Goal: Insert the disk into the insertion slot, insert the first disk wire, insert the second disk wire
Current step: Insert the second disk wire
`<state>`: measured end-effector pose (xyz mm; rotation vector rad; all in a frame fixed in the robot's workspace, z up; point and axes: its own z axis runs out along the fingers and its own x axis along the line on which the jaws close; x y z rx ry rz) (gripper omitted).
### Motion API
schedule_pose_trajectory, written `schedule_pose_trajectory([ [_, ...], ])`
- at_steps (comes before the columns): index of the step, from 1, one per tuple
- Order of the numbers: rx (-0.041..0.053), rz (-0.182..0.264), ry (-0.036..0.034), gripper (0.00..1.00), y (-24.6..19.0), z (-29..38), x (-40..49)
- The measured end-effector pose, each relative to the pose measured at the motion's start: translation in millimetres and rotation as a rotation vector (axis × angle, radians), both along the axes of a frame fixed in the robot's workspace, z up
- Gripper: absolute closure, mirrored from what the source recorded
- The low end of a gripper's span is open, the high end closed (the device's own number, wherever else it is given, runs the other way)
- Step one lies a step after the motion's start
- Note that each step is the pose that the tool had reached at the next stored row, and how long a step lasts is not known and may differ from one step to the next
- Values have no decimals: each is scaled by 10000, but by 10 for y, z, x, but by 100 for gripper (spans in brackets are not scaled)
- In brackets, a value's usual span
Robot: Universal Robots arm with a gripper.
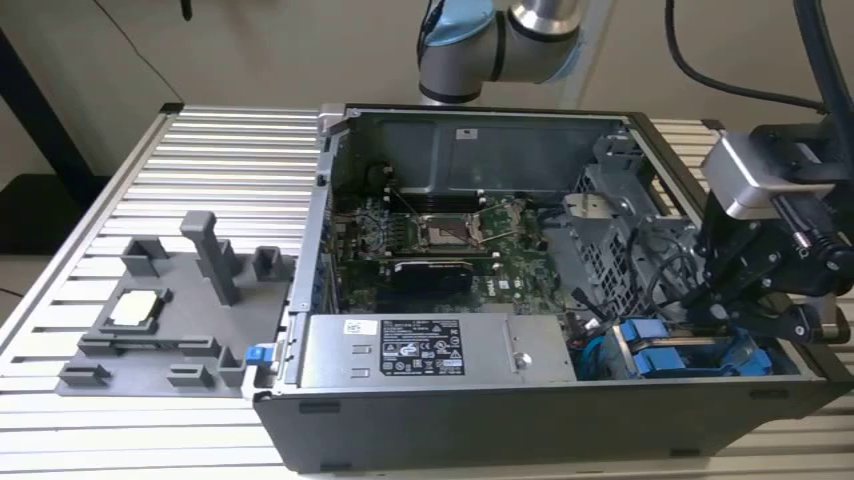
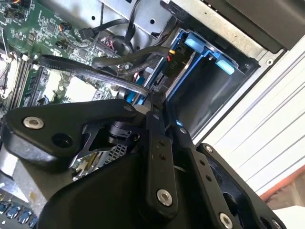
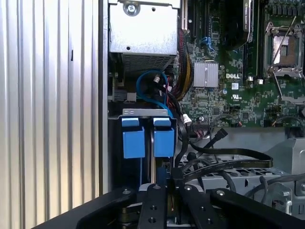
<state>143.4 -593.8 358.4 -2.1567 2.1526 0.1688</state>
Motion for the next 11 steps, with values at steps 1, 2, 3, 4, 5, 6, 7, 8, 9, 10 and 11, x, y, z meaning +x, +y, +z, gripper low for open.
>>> schedule_pose_trajectory([
  [1, 8, 0, -100, 84, 0, -5, 0],
  [2, 13, 0, -181, 84, 0, -12, -1],
  [3, 12, 0, -217, 84, 0, -15, -1],
  [4, 11, 0, -217, 84, 0, -14, 0],
  [5, 11, -1, -217, 84, 0, -14, 0],
  [6, 11, -5, -218, 84, 0, -15, 0],
  [7, 13, -25, -218, 84, 3, -18, 0],
  [8, 11, -53, -217, 84, 7, -21, -1],
  [9, 10, -87, -218, 84, 11, -29, -1],
  [10, 10, -119, -217, 84, 14, -41, 0],
  [11, 8, -148, -217, 84, 15, -53, -1],
])
